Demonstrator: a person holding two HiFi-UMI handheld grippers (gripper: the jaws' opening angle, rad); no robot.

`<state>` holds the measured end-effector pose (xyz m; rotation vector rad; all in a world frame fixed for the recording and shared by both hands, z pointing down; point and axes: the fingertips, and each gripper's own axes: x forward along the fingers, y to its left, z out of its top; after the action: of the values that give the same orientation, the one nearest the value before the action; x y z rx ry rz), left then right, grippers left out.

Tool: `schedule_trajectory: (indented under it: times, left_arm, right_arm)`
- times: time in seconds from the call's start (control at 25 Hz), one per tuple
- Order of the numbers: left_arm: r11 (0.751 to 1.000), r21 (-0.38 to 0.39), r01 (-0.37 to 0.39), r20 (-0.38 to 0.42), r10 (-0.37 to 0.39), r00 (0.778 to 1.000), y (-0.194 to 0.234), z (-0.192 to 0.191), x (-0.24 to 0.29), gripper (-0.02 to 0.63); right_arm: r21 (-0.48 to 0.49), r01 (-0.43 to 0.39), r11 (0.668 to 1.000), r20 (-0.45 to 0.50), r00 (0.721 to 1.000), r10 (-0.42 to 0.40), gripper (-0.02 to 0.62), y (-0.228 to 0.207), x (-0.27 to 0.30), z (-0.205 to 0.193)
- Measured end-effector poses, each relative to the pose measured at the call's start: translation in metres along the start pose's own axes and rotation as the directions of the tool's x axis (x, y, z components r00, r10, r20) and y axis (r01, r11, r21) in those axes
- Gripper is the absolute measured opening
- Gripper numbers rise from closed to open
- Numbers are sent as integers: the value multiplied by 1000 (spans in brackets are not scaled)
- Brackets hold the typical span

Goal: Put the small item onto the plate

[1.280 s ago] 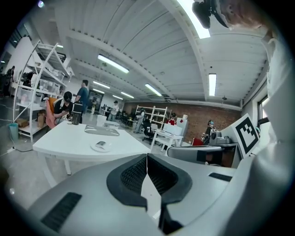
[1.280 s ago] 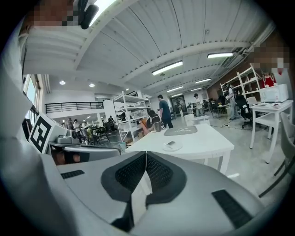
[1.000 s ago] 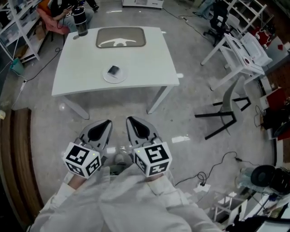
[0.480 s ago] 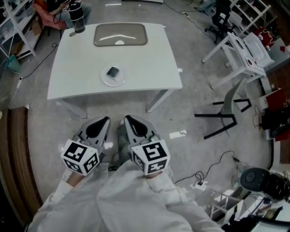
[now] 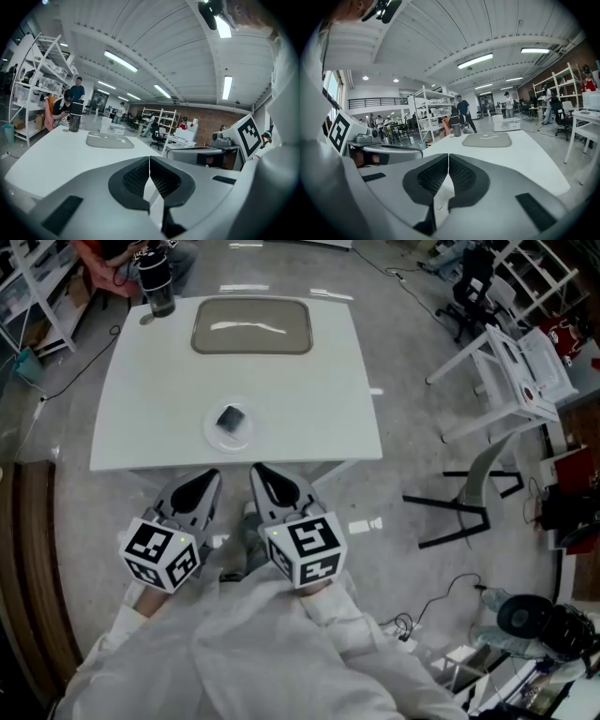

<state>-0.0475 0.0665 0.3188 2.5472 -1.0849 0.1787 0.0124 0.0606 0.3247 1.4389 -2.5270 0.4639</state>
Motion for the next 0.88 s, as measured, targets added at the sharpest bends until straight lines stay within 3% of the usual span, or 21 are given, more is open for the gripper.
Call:
schedule_trajectory:
  times: [0.48, 0.88]
  left_arm:
    - [999, -10, -52, 40, 53, 998, 63, 53, 101, 12]
    - [996, -29, -86, 33, 87, 996, 83, 57, 142, 12]
  right_arm:
    - [-55, -71, 996, -29, 997, 69, 15, -79, 88, 44]
    - [-65, -114, 991, -65, 992, 110, 15, -114, 128, 49]
